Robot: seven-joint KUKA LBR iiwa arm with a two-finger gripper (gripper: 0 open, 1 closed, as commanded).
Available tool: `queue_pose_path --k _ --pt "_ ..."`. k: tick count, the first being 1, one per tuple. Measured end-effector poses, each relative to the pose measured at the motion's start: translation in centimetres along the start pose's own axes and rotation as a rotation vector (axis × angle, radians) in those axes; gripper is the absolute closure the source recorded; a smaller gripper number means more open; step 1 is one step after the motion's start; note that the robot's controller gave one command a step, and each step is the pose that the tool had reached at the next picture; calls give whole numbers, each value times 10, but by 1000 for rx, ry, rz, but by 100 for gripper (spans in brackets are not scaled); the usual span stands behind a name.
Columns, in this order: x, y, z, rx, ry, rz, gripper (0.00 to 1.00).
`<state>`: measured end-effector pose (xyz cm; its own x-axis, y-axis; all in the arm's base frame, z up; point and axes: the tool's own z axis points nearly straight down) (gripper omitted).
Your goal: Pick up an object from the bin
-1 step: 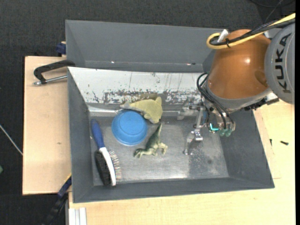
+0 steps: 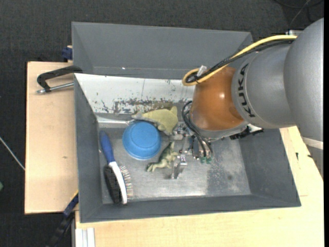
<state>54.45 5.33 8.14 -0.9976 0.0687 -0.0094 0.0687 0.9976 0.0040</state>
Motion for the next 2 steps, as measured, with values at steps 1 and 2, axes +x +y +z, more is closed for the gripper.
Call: queue_pose_path --k 1,2 --pt "17 43 8 2 0 -13 0" --pt "16 43 8 0 -5 -11 100"
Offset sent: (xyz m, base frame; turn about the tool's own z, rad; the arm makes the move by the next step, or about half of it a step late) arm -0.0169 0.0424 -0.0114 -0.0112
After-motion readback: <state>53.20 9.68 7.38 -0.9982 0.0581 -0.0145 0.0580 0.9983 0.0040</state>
